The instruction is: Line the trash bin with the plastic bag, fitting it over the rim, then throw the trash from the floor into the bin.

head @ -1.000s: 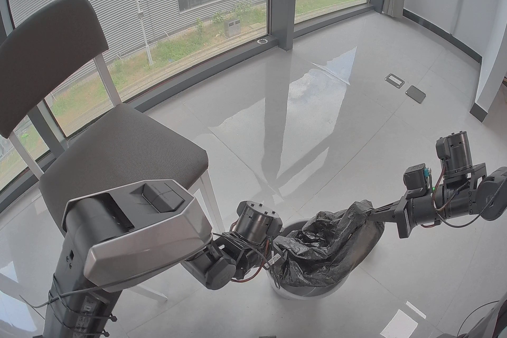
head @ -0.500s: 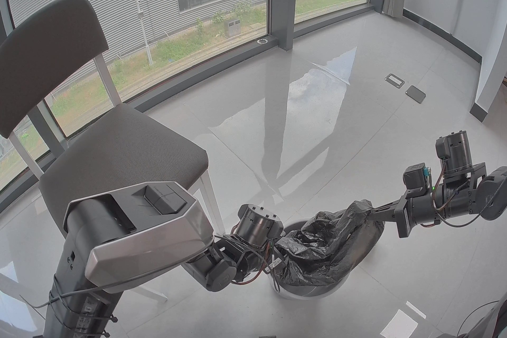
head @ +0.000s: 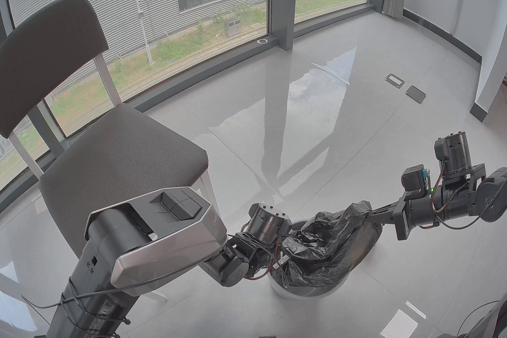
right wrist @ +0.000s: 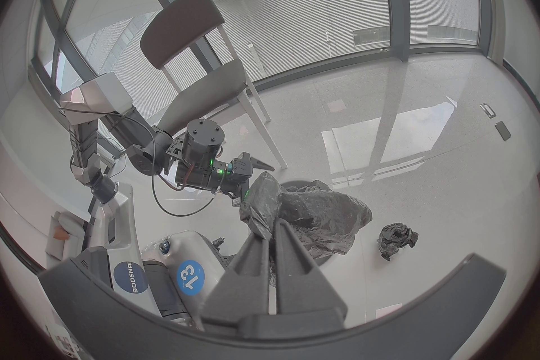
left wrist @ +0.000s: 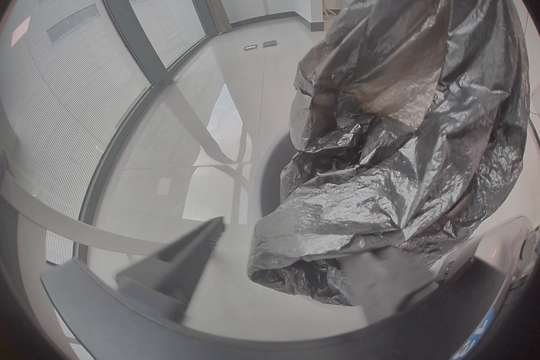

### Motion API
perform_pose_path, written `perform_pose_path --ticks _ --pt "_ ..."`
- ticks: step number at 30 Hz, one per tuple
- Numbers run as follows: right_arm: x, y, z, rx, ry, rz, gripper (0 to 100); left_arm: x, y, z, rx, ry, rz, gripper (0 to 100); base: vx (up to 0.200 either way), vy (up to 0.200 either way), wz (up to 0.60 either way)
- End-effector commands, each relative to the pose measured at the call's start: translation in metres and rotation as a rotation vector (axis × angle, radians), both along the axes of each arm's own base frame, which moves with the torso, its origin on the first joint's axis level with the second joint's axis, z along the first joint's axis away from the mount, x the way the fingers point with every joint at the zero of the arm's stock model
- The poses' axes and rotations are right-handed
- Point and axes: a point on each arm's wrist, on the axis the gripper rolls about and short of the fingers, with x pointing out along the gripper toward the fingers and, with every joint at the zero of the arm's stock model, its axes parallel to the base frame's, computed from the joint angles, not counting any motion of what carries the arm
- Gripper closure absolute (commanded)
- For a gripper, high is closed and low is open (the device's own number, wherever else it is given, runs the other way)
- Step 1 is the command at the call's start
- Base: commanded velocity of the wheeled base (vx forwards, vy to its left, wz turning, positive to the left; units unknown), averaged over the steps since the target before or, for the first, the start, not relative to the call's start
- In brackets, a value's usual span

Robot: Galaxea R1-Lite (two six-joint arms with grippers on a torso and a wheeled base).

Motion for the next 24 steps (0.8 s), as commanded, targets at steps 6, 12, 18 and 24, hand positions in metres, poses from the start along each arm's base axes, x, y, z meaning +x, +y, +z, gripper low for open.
perform_pose_path --ticks 6,12,18,24 --pt "-0.001 0.0 -0.001 0.0 0.006 -0.001 100 -0.006 0.006 0.005 -0.008 0.009 0.031 100 0.0 0.0 0.0" --pt "0.001 -0.002 -0.003 -0.003 0.009 -0.008 100 -0.027 0.029 0.037 -0.046 0.042 0.078 100 0.0 0.0 0.0" --pt "0.009 -0.001 -0.024 -0.022 0.079 -0.01 100 -0.053 0.054 0.049 -0.065 0.119 0.14 100 0.0 0.0 0.0" --pt "0.018 -0.009 -0.044 -0.04 0.143 -0.037 100 -0.044 0.05 0.048 -0.084 0.151 0.169 100 0.0 0.0 0.0"
